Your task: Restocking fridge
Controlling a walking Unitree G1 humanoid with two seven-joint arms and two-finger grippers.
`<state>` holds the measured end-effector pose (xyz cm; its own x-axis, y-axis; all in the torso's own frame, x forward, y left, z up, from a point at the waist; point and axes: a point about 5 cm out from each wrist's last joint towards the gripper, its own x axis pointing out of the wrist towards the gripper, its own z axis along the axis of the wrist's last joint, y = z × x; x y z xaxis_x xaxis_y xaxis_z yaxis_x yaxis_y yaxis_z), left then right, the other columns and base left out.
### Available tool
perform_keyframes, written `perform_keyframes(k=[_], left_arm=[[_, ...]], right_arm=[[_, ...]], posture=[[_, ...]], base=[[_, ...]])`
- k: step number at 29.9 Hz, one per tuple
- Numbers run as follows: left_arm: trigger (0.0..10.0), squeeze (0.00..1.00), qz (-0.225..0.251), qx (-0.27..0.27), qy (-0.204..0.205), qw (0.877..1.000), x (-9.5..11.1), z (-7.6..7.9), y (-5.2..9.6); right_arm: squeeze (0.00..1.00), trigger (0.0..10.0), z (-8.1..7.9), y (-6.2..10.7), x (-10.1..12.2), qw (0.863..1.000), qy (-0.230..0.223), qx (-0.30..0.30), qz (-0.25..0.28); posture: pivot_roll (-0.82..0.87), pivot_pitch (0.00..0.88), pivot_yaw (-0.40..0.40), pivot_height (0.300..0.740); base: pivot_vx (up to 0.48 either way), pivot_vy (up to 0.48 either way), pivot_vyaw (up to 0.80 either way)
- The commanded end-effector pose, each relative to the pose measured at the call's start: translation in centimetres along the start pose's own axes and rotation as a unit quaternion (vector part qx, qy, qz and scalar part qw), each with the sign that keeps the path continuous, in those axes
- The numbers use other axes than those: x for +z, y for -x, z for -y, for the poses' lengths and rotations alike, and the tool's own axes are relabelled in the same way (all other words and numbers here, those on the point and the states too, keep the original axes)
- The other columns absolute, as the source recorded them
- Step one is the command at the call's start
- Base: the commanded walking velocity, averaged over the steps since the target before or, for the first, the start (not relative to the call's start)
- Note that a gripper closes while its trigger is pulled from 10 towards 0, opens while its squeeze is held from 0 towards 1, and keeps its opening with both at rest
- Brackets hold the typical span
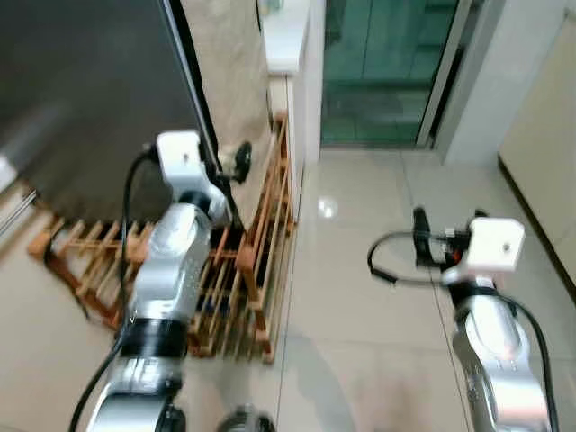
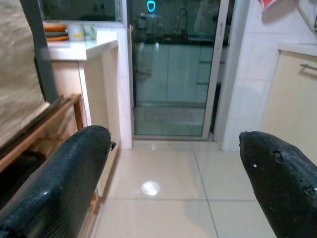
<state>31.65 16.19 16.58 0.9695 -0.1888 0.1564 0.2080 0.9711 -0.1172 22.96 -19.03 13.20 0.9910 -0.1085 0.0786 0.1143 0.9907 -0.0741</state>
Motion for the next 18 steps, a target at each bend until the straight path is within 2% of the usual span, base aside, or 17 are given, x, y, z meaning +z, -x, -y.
perform_keyframes(k=[1,3,5,6,8,9,14,15,18], left_arm=[[10.0,0.00,0.008,-0.010,-0.001,1.000,1.1,0.0,0.8],[10.0,0.00,0.024,-0.014,-0.020,0.999,2.5,0.2,3.6],[10.0,0.00,0.007,0.003,-0.028,1.000,2.5,0.1,5.9],[10.0,0.00,0.007,0.003,-0.028,1.000,2.5,0.1,5.9],[10.0,0.00,-0.024,0.023,-0.035,0.999,1.6,-0.1,7.8],[10.0,0.00,-0.027,0.045,-0.019,0.998,1.6,0.0,8.2],[10.0,0.00,0.012,0.030,-0.030,0.999,3.0,0.6,6.6],[10.0,0.00,0.015,0.028,-0.025,0.999,3.4,0.7,5.9],[10.0,0.00,0.010,0.035,-0.035,0.999,3.5,0.8,5.6]], right_arm=[[0.00,10.0,-0.4,0.4,1.3,1.000,0.005,0.009,0.019],[0.00,10.0,0.1,2.0,2.1,0.999,0.011,0.012,0.028],[0.00,10.0,0.8,2.9,3.1,0.999,0.013,0.019,0.047],[0.00,10.0,0.8,2.9,3.1,0.999,0.013,0.019,0.047],[0.00,10.0,2.0,3.1,3.5,0.999,0.019,0.010,0.045],[0.00,10.0,2.8,2.9,3.2,0.999,0.016,-0.006,0.028],[0.00,10.0,2.4,2.2,2.5,1.000,0.010,-0.006,0.015],[0.00,10.0,1.6,1.4,2.4,1.000,0.009,0.006,0.017],[0.00,10.0,1.5,0.9,2.3,1.000,0.006,0.009,0.017]], posture=[[-0.11,0.000,0.103,0.711],[-0.08,0.000,0.071,0.711],[-0.08,0.000,0.060,0.711],[-0.08,0.000,0.060,0.711],[-0.08,0.000,0.046,0.711],[-0.07,0.000,0.039,0.711],[-0.06,0.000,0.033,0.711],[-0.07,0.000,0.037,0.711],[-0.06,0.000,0.044,0.711]], base=[[0.000,0.000,0.00],[0.000,0.000,0.00],[0.000,0.000,0.00],[0.000,0.000,0.00],[0.000,0.000,0.00],[0.000,0.000,0.00],[0.000,0.000,0.00],[0.480,0.000,0.00],[0.480,0.000,0.00]])
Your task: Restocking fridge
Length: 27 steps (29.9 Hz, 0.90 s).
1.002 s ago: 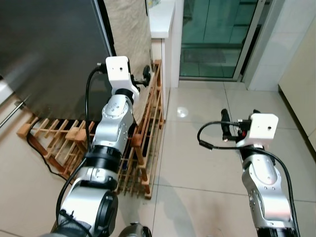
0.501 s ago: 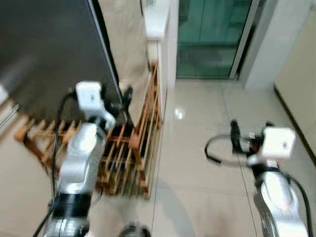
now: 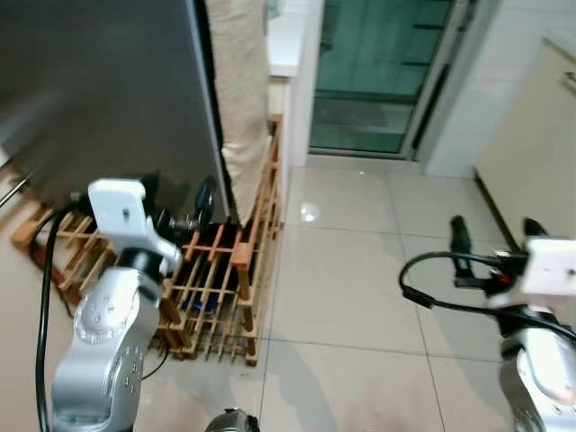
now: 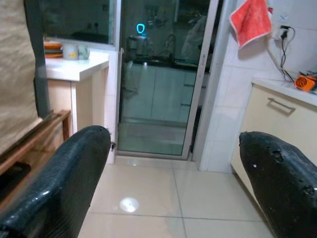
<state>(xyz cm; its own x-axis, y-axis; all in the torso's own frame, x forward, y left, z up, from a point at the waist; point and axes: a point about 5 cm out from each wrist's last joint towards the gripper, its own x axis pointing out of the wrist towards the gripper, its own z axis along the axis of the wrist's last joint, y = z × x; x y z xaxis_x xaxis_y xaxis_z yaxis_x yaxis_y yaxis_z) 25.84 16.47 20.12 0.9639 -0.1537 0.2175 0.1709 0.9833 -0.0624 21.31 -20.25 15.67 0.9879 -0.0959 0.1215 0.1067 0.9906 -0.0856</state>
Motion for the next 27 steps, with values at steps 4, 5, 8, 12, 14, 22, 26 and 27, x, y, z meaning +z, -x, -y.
perform_keyframes(k=[4,5,8,12,14,22,26,27], left_arm=[[10.0,0.00,-0.025,0.045,0.003,0.999,-0.7,-0.5,-0.2],[10.0,0.00,-0.027,0.051,0.004,0.998,-0.8,-0.6,-0.4],[10.0,0.00,-0.027,0.051,0.006,0.998,-0.8,-0.3,-1.1],[10.0,0.00,-0.019,0.037,0.009,0.999,-0.5,0.4,-1.8],[10.0,0.00,-0.021,0.014,0.014,1.000,-0.5,1.1,-2.1],[10.0,0.00,-0.023,0.006,-0.006,1.000,-0.3,1.6,-3.8],[10.0,0.00,-0.037,0.044,-0.009,0.998,-0.7,0.5,-4.5],[10.0,0.00,-0.040,0.063,-0.003,0.997,-0.7,0.0,-4.8]], right_arm=[[0.00,10.0,-0.1,-0.9,-0.5,1.000,0.005,0.010,-0.012],[0.00,10.0,-0.1,-1.0,-0.5,1.000,0.005,0.011,-0.012],[0.00,10.0,-0.2,-1.3,-0.4,1.000,0.005,0.012,-0.009],[0.00,10.0,-0.3,-1.6,-0.2,1.000,0.006,0.014,-0.004],[0.00,10.0,-0.5,-1.8,-0.1,1.000,0.006,0.016,0.001],[0.00,10.0,-1.3,-2.7,0.1,0.999,0.002,0.031,0.014],[0.00,10.0,-1.4,-2.9,0.0,0.999,0.002,0.034,0.014],[0.00,10.0,-1.5,-2.9,0.0,0.999,0.002,0.035,0.013]], posture=[[-0.07,0.000,0.049,0.711],[-0.08,0.000,0.050,0.711],[-0.08,0.000,0.051,0.711],[-0.09,0.000,0.053,0.711],[-0.09,0.000,0.056,0.711],[-0.09,0.000,0.063,0.711],[-0.09,0.000,0.062,0.711],[-0.09,0.000,0.063,0.711]], base=[[0.480,0.000,0.00],[0.480,0.000,0.00],[0.480,0.000,0.00],[0.480,0.000,0.00],[0.480,0.000,0.00],[0.059,0.000,0.00],[0.000,0.000,0.00],[0.000,0.000,0.00]])
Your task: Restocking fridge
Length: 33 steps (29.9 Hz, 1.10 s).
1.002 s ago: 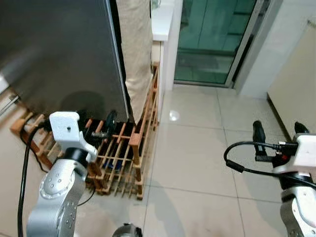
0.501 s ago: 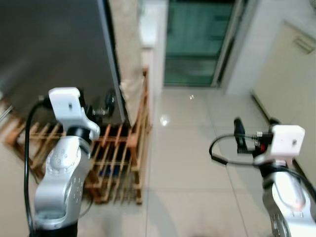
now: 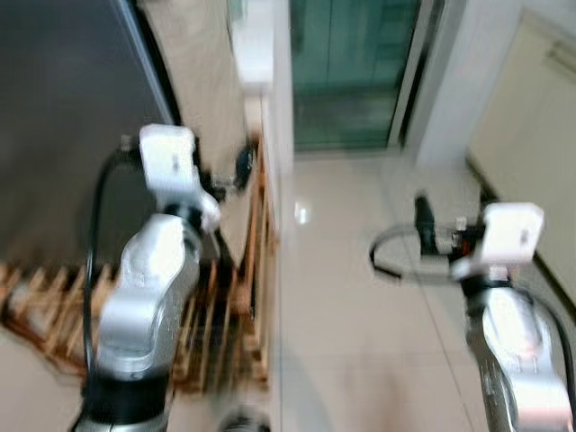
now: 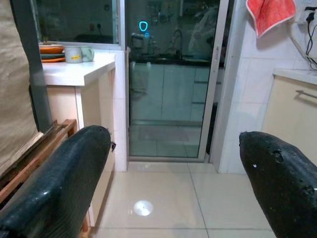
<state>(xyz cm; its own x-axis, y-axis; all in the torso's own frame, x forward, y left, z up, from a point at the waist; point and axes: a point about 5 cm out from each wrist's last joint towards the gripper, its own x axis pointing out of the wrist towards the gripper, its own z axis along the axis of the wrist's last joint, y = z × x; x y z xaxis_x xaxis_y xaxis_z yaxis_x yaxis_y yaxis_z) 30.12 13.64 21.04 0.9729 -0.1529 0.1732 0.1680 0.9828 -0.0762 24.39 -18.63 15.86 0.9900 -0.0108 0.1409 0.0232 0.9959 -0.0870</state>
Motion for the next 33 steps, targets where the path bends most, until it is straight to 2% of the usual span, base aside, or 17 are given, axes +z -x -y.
perform_keyframes(k=[1,7,13,17,24,29,31,33], left_arm=[[10.0,0.00,-0.011,0.083,0.005,0.996,-0.1,-3.0,-0.1],[10.0,0.00,-0.004,0.067,0.020,0.998,0.0,-2.9,0.3],[10.0,0.00,-0.005,0.057,0.027,0.998,-0.1,-2.4,-0.2],[10.0,0.00,-0.009,0.051,0.033,0.998,-0.3,-2.1,-0.8],[10.0,0.00,-0.014,0.051,0.044,0.998,-0.3,-1.0,-3.3],[10.0,0.00,-0.015,0.055,0.043,0.997,-0.4,-1.0,-4.0],[10.0,0.00,-0.015,0.053,0.043,0.998,-0.4,-1.1,-4.0],[10.0,0.00,-0.002,0.036,0.027,0.999,-0.5,-1.7,-2.8]], right_arm=[[0.00,10.0,0.2,-0.1,0.0,1.000,0.007,-0.003,0.002],[0.00,10.0,0.0,-0.2,-0.1,1.000,0.005,-0.002,0.002],[0.00,10.0,-0.3,-0.4,-0.3,1.000,0.004,0.003,0.000],[0.00,10.0,-0.4,-0.7,-0.3,1.000,0.003,0.004,0.000],[0.00,10.0,-0.8,-1.2,-0.3,1.000,0.003,0.010,0.003],[0.00,10.0,-0.8,-1.3,-0.2,1.000,0.004,0.008,0.006],[0.00,10.0,-0.8,-1.2,-0.2,1.000,0.004,0.007,0.007],[0.00,10.0,-0.7,-0.9,0.1,1.000,0.006,0.005,0.012]], posture=[[-0.09,0.000,0.063,0.711],[-0.09,0.000,0.067,0.711],[-0.09,0.000,0.066,0.711],[-0.08,0.000,0.064,0.711],[-0.09,0.000,0.067,0.711],[-0.11,0.000,0.076,0.711],[-0.11,0.000,0.084,0.711],[-0.12,0.000,0.096,0.711]], base=[[0.000,0.000,0.00],[0.000,0.000,0.00],[0.000,0.000,0.00],[0.000,0.000,0.00],[0.000,0.000,0.00],[0.000,0.000,0.00],[0.000,0.000,0.00],[0.000,0.000,0.00]])
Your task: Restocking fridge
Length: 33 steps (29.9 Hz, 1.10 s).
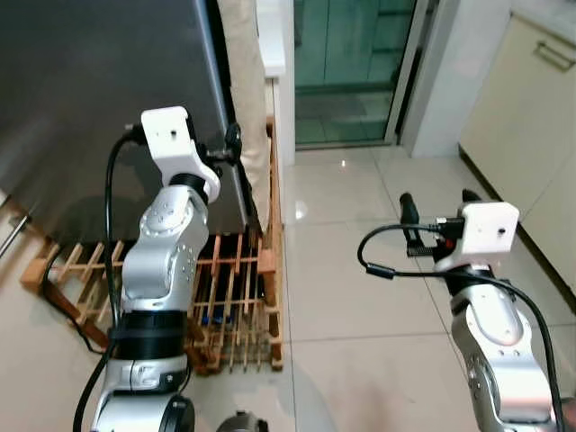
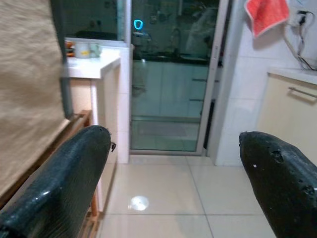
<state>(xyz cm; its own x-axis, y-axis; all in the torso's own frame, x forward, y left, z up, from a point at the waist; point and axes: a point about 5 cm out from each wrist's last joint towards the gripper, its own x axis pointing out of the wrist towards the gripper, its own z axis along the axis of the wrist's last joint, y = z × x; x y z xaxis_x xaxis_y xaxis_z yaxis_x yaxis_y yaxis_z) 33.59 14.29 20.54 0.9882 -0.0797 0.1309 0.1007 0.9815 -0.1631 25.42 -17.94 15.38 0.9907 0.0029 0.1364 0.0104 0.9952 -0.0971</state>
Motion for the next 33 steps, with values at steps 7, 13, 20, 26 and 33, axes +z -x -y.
perform_keyframes(k=[7,13,20,26,33], left_arm=[[10.0,0.00,-0.041,0.027,0.010,0.999,-2.9,-3.8,5.7],[10.0,0.00,-0.011,-0.011,0.007,1.000,-2.0,-1.0,4.4],[10.0,0.00,-0.014,-0.014,0.004,1.000,-2.0,-0.5,4.3],[10.0,0.00,-0.005,-0.014,-0.017,1.000,-1.5,-0.1,2.7],[10.0,0.00,-0.004,-0.018,-0.013,1.000,-1.3,0.4,1.9]], right_arm=[[0.00,10.0,1.0,1.5,-0.3,1.000,0.006,-0.012,-0.013],[0.00,10.0,0.2,0.4,-0.1,1.000,0.016,0.015,-0.013],[0.02,10.0,-0.2,0.1,-0.2,0.999,0.017,0.026,-0.016],[0.00,10.0,-0.5,0.0,-0.3,0.999,0.015,0.023,-0.017],[0.00,10.0,-1.0,-0.1,0.1,1.000,0.014,0.025,-0.004]], posture=[[-0.09,0.000,0.073,0.711],[-0.07,0.000,0.054,0.711],[-0.07,0.000,0.054,0.711],[-0.08,0.000,0.059,0.711],[-0.10,0.000,0.079,0.711]], base=[[0.000,0.000,0.00],[0.000,-0.240,0.21],[0.000,-0.480,0.55],[0.000,-0.157,0.00],[0.000,0.000,0.00]])
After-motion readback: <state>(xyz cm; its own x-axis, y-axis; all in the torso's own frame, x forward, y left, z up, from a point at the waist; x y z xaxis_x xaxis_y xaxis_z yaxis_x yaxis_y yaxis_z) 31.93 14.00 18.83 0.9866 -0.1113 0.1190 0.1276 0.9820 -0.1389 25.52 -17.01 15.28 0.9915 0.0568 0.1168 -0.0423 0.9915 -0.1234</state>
